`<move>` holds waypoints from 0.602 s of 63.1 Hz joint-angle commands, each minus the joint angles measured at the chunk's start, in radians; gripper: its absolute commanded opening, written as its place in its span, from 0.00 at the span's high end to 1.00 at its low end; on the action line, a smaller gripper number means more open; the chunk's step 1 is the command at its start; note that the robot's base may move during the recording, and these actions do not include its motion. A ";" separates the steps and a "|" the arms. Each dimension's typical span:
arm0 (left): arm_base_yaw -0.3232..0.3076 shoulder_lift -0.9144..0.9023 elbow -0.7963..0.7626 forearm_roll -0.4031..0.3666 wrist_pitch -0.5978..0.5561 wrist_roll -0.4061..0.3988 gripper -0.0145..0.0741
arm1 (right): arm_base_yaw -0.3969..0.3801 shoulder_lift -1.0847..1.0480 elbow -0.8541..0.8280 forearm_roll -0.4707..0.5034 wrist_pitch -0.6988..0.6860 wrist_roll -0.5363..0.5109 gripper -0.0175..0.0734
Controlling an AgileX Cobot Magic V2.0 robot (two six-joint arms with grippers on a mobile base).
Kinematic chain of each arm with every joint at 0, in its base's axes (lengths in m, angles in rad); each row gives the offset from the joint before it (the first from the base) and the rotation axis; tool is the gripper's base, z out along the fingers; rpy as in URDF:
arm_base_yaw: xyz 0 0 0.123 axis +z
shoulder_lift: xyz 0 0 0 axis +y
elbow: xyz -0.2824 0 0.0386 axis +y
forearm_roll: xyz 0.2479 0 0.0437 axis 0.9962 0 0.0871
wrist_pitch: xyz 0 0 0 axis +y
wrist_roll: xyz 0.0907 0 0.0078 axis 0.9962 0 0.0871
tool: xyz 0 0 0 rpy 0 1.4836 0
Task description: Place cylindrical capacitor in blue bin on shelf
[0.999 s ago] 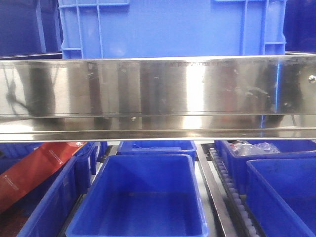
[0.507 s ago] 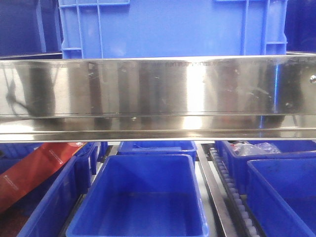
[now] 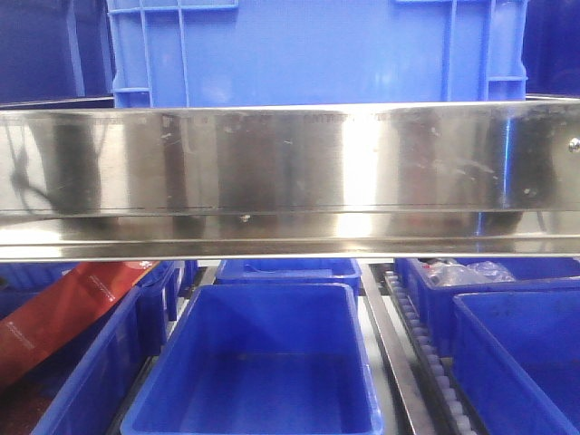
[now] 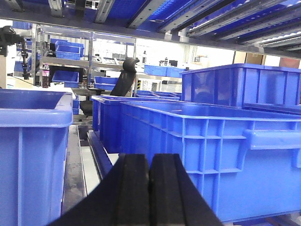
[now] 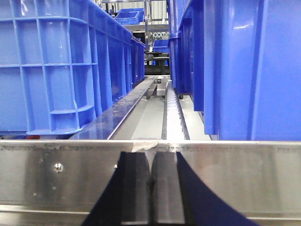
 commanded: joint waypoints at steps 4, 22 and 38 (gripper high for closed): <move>0.005 -0.006 -0.001 0.017 -0.011 -0.005 0.96 | 0.001 -0.003 0.000 -0.004 -0.007 -0.004 0.99; 0.179 -0.074 0.106 0.169 0.105 -0.108 0.96 | 0.001 -0.003 0.000 -0.004 -0.007 -0.004 0.99; 0.254 -0.231 0.253 0.169 0.105 -0.116 0.96 | 0.001 -0.003 0.000 -0.004 -0.007 -0.004 0.99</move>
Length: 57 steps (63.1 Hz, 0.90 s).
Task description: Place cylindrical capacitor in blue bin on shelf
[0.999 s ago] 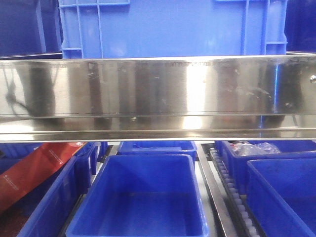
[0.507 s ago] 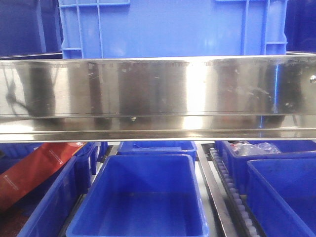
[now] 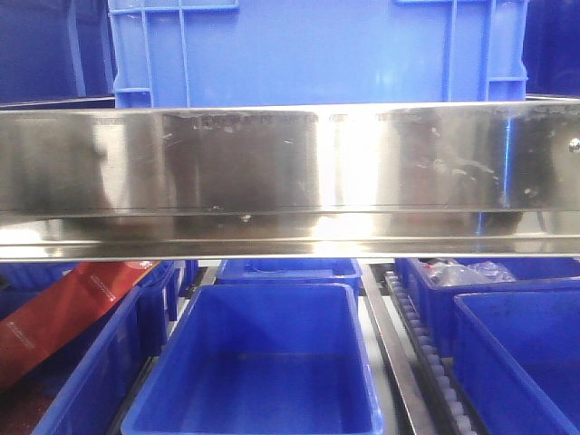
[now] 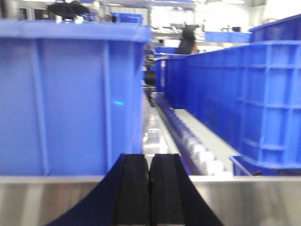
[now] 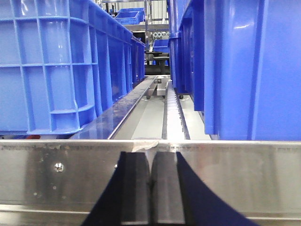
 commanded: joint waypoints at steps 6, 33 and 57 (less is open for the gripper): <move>0.026 -0.034 0.094 0.003 -0.014 -0.013 0.96 | 0.001 -0.003 0.000 -0.004 -0.009 -0.004 0.99; 0.054 -0.034 0.117 0.003 -0.116 -0.013 0.96 | 0.001 -0.003 0.000 -0.004 -0.009 -0.004 0.99; 0.054 -0.034 0.117 0.003 -0.116 -0.013 0.96 | 0.001 -0.003 0.000 -0.004 -0.009 -0.004 0.99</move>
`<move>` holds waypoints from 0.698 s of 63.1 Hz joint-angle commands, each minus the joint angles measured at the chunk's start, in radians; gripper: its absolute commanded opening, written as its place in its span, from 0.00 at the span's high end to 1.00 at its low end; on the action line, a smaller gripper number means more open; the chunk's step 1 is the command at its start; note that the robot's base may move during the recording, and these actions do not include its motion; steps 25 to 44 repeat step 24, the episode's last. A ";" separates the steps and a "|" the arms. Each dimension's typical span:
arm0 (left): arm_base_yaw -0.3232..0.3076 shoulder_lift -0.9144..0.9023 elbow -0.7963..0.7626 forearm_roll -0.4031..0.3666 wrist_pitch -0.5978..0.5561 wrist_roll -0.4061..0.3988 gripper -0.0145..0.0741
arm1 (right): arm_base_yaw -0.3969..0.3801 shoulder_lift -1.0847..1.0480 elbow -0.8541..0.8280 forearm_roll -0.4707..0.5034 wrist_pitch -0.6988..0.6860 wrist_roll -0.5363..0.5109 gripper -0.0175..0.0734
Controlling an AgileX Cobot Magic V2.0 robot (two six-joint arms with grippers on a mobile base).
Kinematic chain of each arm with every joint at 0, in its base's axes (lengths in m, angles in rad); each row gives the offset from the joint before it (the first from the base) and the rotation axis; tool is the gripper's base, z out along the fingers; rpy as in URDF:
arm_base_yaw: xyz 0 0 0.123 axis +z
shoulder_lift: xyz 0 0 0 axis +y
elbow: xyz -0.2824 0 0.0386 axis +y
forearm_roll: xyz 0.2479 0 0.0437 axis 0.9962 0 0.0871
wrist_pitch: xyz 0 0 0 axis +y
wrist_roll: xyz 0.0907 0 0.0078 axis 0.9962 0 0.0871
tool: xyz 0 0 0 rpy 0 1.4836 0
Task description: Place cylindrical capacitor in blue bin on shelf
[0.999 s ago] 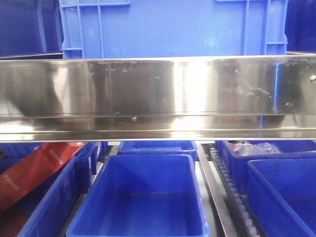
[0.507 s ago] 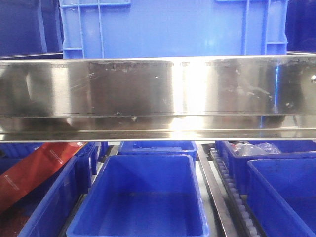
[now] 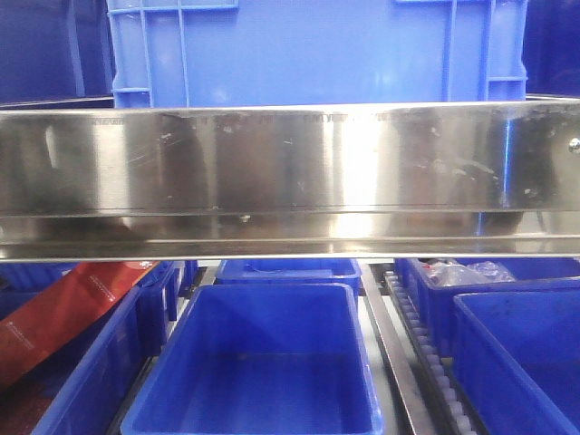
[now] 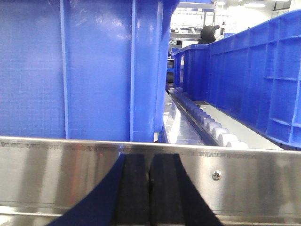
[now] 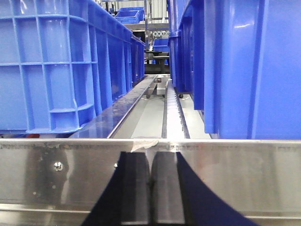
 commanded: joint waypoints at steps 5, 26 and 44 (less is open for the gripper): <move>0.002 -0.006 -0.001 0.002 -0.025 -0.007 0.96 | 0.001 -0.003 0.000 -0.004 -0.009 -0.004 0.99; 0.002 -0.006 -0.001 0.002 -0.025 -0.007 0.96 | 0.001 -0.003 0.000 -0.004 -0.009 -0.004 0.99; 0.002 -0.006 -0.001 0.002 -0.025 -0.007 0.96 | 0.001 -0.003 0.000 -0.004 -0.009 -0.004 0.99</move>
